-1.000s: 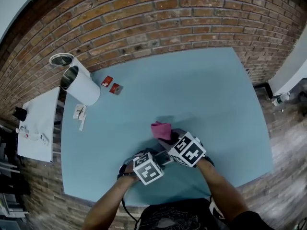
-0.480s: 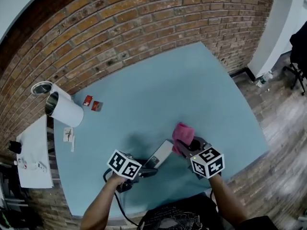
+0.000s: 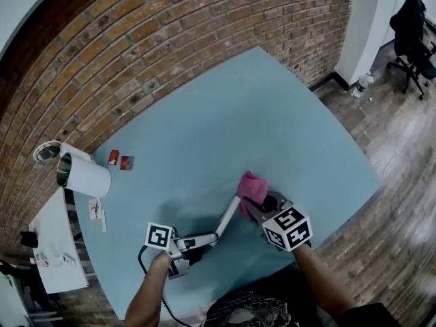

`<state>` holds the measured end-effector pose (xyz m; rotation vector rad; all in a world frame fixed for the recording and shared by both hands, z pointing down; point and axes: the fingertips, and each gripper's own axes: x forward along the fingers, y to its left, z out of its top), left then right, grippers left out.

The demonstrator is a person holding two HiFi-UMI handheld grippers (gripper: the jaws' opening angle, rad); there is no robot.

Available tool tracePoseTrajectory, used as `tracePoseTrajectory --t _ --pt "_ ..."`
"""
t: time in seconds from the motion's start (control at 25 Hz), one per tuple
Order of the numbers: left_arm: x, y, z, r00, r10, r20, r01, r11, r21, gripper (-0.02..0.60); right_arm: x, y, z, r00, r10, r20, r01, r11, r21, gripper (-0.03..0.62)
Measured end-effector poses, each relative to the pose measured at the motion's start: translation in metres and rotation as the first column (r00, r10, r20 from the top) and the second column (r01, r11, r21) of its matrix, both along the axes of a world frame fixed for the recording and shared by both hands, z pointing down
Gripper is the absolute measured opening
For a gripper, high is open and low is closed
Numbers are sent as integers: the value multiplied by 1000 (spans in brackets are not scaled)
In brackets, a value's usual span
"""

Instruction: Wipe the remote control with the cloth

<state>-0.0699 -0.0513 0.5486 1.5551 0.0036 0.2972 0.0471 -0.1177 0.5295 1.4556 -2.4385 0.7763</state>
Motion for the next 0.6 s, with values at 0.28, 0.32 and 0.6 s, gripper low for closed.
tracePoseTrajectory --t 0.28,0.32,0.6 --pt "4 -7 1 990 -106 -90 97 990 -101 278 -4 -11 3 997 16 -79 -12 998 55 66" --pt "5 -7 1 990 -105 -91 95 990 -106 278 -5 -13 5 995 12 -95 -7 998 59 66" --pt "5 -6 0 990 -100 -99 88 989 -122 278 -15 -18 13 991 -26 -128 35 997 73 66"
